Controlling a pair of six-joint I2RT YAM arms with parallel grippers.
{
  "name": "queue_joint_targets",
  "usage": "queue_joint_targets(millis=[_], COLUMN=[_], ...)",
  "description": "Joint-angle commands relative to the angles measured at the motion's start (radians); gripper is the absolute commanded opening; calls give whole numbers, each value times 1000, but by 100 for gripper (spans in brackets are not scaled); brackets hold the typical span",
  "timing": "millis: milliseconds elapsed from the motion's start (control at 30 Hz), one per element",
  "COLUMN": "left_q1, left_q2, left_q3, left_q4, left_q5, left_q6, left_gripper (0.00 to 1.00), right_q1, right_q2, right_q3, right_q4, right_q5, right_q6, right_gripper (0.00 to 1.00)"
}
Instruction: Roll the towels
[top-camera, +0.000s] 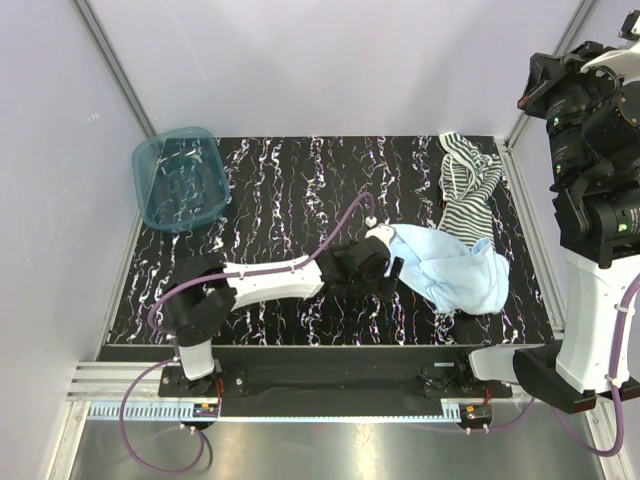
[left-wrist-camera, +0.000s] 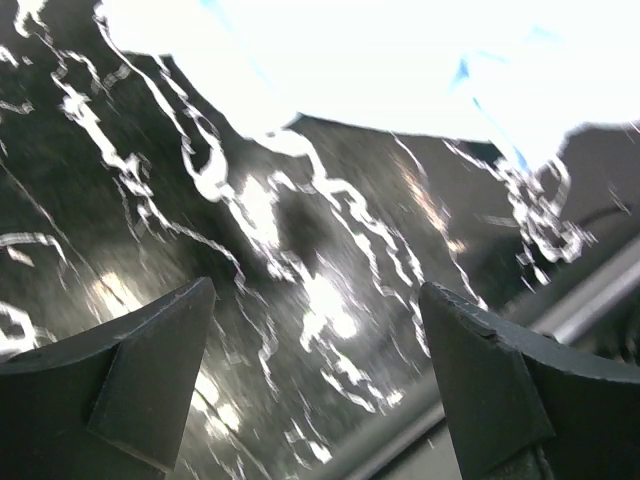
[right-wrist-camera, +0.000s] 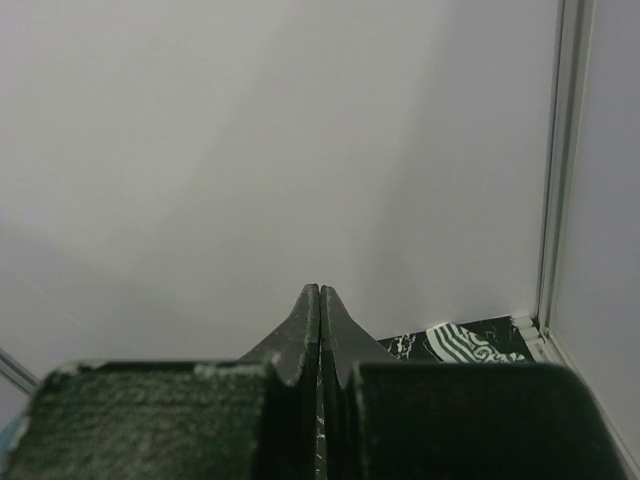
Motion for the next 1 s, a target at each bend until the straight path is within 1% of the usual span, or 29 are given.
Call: queue_joint_targets(millis=[0,133,167,200,267,300,367,500,533,700,867,967], left_q1=[67,70,70,73,79,88,100,127,130,137,137,134], left_q2=[47,153,167,185,204,217,228,245,248,305,349,374], left_q3=[37,101,107,113,116,115,113,107,113,187,233,253], left_q4=[67,17,18,23,44,51,57,81,87,5,-23,-58], left_q5=[46,46,46,49,73,85,96,119,127,63,55,15], left_q6=[33,37,28,27,18,19,16,13,13,7,24,28], left_gripper=[89,87,86,84,81,80,78,75,72,65,64,63], right_q1=[1,3,3,3,3,3,3,4,4,3,3,3], right_q2=[-36,-70,-92,-104,-121,-124,-121,-124,-127,-129,-133,-138], right_q3=[-23,-145,-238,-288,-397,-419,-452,-489,-498,-526,-535,-546], right_q4=[3,-66,-70,-63,-68,-83,-97,-96,-90,-79,-79,-79], right_q5=[26,19,12,1,-7,-11,-22,-27,-25,-20,-22,-22], right_q6=[-31,26,53,66,98,104,110,107,104,92,86,87], right_gripper=[0,0,0,0,6,8,11,11,12,11,10,9])
